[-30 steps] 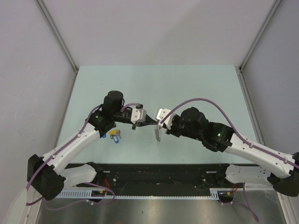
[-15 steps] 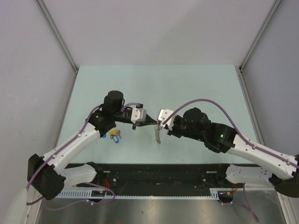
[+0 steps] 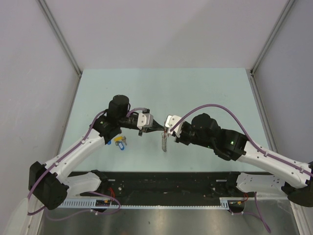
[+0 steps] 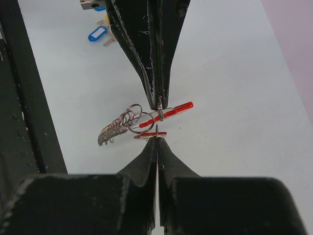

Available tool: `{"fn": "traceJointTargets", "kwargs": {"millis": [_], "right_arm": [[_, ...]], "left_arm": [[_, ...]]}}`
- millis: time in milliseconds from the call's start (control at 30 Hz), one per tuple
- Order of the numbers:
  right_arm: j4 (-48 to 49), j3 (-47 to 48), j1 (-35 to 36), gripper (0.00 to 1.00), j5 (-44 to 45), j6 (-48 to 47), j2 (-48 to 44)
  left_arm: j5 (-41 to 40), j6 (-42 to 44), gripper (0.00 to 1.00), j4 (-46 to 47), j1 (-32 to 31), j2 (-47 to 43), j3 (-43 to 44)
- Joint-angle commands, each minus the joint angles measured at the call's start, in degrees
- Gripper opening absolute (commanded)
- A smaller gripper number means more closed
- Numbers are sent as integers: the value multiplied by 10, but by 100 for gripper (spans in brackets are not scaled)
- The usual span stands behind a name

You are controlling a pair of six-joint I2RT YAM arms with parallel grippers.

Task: Put the keys on the keyring

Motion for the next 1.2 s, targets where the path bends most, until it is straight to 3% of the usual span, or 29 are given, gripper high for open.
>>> {"fn": "traceJointTargets", "kwargs": {"millis": [0,1167], "right_arm": [[10,24,4,0,2,-4,-2],[28,25,4,0,14,-8,-1]], "left_arm": [[25,-1,0,16,-2,-6,0],[34,3,0,9,-2,-5,1]]}}
